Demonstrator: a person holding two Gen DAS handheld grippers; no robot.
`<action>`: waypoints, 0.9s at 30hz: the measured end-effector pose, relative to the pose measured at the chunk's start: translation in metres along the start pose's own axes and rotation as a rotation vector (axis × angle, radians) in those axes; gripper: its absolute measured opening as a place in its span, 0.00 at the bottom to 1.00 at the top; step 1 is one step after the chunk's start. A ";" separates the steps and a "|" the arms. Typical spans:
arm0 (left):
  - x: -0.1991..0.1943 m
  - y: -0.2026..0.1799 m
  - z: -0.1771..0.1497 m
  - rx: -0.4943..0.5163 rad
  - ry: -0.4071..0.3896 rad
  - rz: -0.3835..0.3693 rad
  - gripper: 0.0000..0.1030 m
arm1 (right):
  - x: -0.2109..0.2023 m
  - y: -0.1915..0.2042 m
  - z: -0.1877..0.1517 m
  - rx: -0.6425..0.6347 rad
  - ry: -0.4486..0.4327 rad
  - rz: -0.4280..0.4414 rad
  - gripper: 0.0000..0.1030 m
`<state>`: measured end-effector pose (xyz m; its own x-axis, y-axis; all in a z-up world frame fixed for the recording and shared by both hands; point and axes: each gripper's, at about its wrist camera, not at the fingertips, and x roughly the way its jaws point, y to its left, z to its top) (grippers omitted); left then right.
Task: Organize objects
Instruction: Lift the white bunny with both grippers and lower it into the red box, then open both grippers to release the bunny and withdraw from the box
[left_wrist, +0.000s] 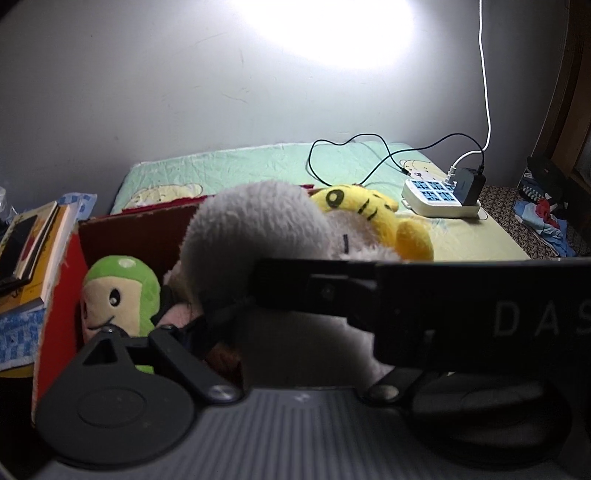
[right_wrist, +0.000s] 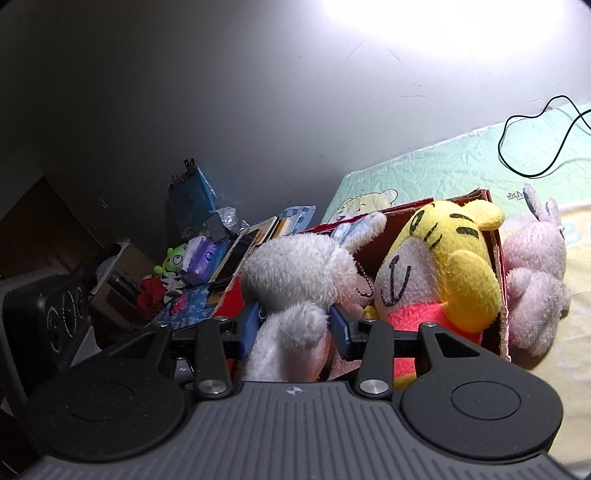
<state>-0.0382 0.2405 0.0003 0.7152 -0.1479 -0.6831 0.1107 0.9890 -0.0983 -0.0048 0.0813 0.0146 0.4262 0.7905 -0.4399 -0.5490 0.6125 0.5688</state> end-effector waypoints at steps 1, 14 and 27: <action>0.004 0.002 -0.001 -0.009 0.010 -0.004 0.89 | 0.002 -0.001 0.000 0.002 0.001 -0.006 0.44; 0.038 0.016 0.005 -0.019 0.028 -0.021 0.96 | 0.021 -0.016 0.005 0.025 -0.036 -0.091 0.41; 0.033 0.026 0.000 -0.004 0.063 -0.020 0.96 | 0.029 -0.029 -0.001 0.042 0.036 -0.067 0.45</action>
<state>-0.0114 0.2611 -0.0244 0.6676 -0.1675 -0.7254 0.1218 0.9858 -0.1156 0.0226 0.0862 -0.0154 0.4342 0.7476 -0.5026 -0.4889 0.6641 0.5656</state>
